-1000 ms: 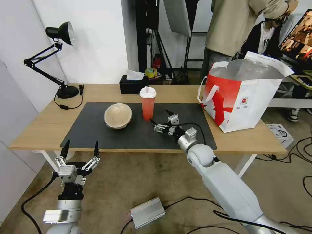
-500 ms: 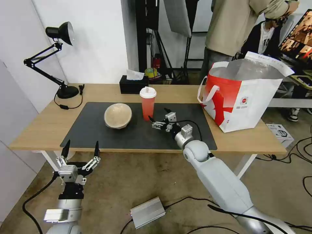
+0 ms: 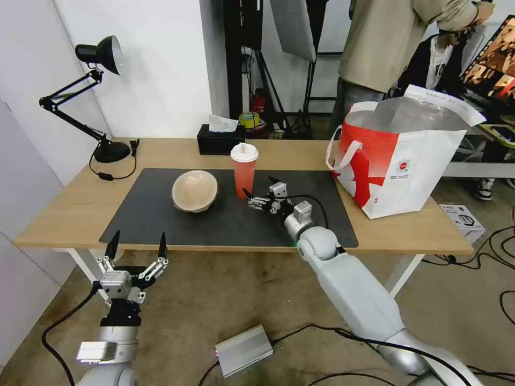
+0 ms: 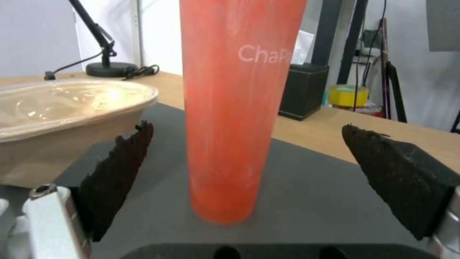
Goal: Pick up the trash from the table and place it into the takeout bag.
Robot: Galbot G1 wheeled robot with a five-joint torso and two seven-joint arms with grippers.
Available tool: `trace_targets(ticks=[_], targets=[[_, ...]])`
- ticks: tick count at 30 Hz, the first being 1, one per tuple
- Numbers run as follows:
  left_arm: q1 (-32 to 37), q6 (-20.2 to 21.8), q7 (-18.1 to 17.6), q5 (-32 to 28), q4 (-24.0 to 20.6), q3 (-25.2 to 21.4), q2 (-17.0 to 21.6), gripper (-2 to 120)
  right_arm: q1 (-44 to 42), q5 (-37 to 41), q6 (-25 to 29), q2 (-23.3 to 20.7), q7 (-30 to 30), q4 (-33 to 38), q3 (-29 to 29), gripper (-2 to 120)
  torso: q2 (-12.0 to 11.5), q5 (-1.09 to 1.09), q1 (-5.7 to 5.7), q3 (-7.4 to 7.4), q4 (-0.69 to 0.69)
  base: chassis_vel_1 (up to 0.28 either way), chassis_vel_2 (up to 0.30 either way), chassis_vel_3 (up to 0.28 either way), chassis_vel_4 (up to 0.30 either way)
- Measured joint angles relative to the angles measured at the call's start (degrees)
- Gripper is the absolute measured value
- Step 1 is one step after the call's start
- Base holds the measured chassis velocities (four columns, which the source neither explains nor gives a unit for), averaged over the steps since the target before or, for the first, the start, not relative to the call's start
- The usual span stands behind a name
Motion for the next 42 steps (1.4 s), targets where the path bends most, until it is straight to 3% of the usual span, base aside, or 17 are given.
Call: trace_targets(ticks=[42], targets=[[-1.17, -0.42, 0.31, -1.71, 2.80, -0.73, 1.41, 100, 6.68, -2.12, 1.57, 6.25, -1.75, -12.41, -0.86, 100, 0.00, 0.00, 0.00, 0.00, 0.00, 0.000, 0.000, 0.000, 0.000]])
